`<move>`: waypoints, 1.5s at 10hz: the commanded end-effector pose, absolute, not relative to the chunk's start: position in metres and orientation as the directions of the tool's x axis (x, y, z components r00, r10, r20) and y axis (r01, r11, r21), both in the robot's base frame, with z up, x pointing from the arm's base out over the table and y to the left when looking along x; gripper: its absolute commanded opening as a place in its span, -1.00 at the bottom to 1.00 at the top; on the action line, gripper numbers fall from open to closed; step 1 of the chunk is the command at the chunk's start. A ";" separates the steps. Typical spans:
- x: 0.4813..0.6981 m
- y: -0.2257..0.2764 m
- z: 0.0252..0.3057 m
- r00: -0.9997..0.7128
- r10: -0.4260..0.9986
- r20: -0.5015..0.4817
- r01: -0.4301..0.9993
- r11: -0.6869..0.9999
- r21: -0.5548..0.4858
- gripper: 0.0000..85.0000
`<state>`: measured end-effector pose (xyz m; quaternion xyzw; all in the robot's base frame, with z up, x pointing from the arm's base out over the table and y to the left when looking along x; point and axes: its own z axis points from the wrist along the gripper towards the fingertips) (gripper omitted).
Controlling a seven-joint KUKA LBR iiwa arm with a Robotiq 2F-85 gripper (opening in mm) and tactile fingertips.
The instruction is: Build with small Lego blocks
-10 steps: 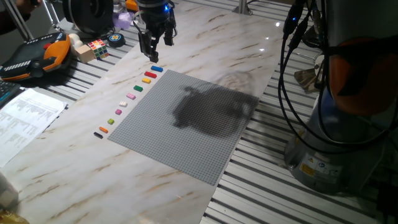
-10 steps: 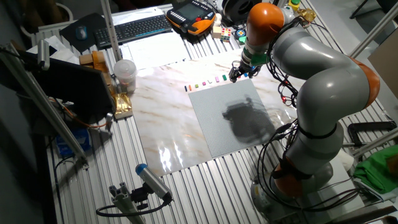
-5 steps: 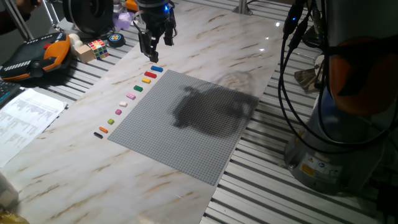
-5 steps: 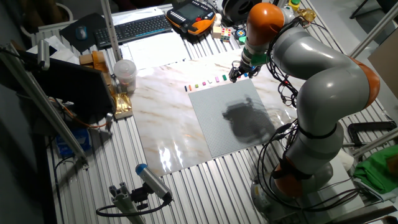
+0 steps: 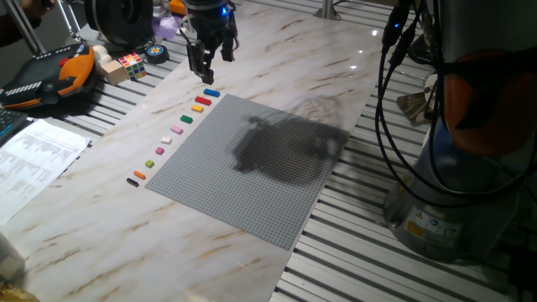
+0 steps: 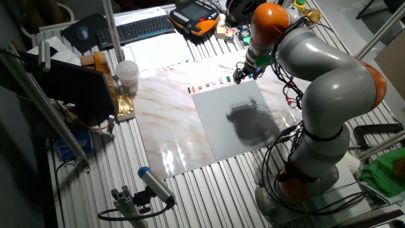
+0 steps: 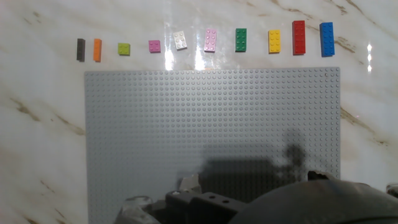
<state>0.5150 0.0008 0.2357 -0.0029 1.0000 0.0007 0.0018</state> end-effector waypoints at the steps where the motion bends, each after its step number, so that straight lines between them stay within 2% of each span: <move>1: 0.515 0.001 0.236 -0.999 -0.051 -0.007 -0.051 0.999 0.004 -0.98; 10: 0.515 0.001 0.237 -0.998 -0.054 -0.008 -0.054 0.999 -0.002 -0.98; 15: 0.522 -0.012 0.220 -0.998 -0.054 -0.028 -0.054 0.999 -0.006 -0.98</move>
